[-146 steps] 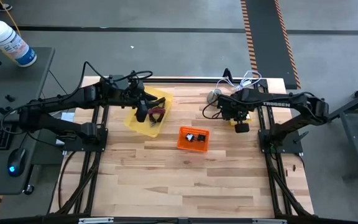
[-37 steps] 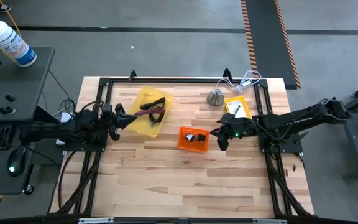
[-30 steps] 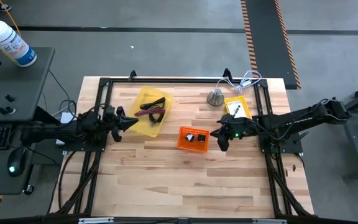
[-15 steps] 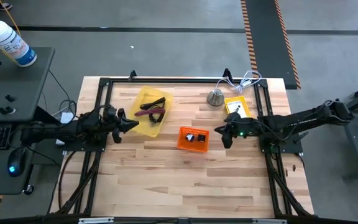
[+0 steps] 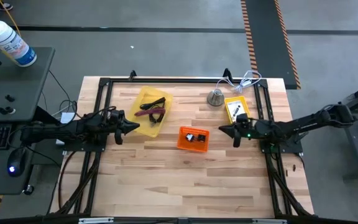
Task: Pick and place items into bin
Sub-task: Return to Home Position
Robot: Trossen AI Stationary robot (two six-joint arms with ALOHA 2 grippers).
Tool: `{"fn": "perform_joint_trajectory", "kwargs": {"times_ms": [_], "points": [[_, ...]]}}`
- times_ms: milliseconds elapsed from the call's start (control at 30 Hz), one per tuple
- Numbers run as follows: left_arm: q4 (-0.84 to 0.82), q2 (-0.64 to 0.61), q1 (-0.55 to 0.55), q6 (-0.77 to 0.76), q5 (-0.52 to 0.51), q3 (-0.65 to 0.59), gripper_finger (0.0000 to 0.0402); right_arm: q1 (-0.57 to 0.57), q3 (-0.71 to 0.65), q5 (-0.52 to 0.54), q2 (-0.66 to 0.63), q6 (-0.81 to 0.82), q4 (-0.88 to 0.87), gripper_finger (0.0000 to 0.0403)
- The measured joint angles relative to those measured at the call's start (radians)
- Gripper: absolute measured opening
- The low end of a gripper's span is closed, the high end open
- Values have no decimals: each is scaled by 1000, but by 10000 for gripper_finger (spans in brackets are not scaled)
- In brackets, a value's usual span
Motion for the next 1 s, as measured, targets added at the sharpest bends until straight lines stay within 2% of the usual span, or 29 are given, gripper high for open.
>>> {"fn": "perform_joint_trajectory", "kwargs": {"times_ms": [100, 367, 767, 933, 1000], "points": [[0, 0, 0, 0, 0, 0, 1, 0, -38, 30, -44, -32, 55, 0], [0, 0, 0, 0, 0, 0, 1, 5, -38, 27, -188, -168, 15, 0], [0, 0, 0, 0, 0, 0, 1, 5, -39, 25, -473, -197, -320, 0], [0, 0, 0, 0, 0, 0, 1, 5, -39, 58, -575, -199, -469, 0], [0, 0, 0, 0, 0, 0, 1, 5, -39, 60, -605, -217, -473, 0]]}}
